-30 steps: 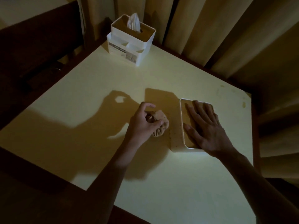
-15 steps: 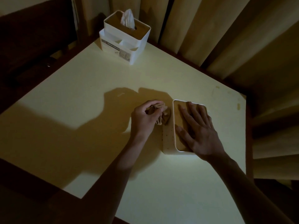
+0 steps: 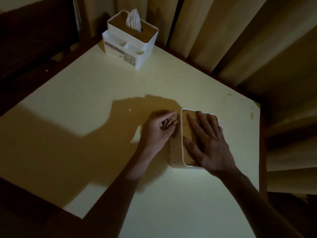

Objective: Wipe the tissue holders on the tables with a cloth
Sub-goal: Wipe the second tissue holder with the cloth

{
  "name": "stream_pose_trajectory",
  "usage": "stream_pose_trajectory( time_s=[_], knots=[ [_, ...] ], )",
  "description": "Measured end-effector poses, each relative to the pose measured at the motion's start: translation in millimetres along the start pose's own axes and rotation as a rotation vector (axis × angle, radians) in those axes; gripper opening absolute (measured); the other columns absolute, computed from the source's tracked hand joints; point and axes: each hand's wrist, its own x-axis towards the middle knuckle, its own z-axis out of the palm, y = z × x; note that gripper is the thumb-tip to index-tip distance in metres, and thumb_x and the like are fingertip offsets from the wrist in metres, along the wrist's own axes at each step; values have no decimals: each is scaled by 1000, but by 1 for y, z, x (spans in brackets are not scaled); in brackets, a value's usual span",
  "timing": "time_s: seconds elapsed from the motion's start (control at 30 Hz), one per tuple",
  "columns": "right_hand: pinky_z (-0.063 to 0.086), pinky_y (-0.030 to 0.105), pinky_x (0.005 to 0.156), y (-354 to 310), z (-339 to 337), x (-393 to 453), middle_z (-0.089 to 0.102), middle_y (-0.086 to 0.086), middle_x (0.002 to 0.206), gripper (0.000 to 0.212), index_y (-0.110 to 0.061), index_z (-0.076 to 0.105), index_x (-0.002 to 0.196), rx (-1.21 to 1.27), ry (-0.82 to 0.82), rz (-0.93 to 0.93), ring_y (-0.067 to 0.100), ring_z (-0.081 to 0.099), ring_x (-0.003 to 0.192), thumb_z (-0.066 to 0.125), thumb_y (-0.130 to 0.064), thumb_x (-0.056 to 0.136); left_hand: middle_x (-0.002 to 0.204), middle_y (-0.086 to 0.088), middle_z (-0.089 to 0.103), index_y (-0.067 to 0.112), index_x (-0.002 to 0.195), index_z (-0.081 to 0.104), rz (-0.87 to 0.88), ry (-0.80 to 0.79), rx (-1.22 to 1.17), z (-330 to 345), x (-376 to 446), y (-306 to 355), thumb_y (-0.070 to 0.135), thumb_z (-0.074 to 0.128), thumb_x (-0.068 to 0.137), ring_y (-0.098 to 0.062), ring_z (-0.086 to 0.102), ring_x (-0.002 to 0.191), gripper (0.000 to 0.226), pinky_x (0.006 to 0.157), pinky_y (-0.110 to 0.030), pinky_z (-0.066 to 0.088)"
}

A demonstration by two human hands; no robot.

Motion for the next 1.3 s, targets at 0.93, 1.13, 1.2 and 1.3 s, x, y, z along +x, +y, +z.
stream_pose_trajectory(
  time_s=[0.93,1.13,1.2,1.3],
  knots=[
    [15,55,117,4,2,2,3,-8,161,64,-36,9,152,-33,-32,-4,19,-6,148,10,-64,94,122,1,62,14,124,60,-87,5,88,6,-20,18,5,55,92,-6,57,109,34,91,-4,39],
    [16,54,117,1,-1,3,5,-9,160,60,-39,13,151,-5,5,11,18,-2,149,19,-61,96,120,-4,62,11,122,58,-94,-40,205,12,8,5,4,55,91,-16,58,108,31,87,-10,38],
    [15,52,117,-2,-3,0,1,-14,159,62,-42,11,150,7,-1,28,16,-5,148,20,-63,93,116,-8,61,9,118,58,-84,-74,208,15,-15,1,8,56,92,-20,58,106,26,92,-23,44],
    [13,53,117,1,-2,-1,1,-12,160,62,-39,11,151,-9,-6,7,17,-5,148,21,-60,94,109,-8,61,9,114,59,-60,-78,227,18,-71,-3,12,52,94,-19,58,101,22,91,-30,47]
  ],
)
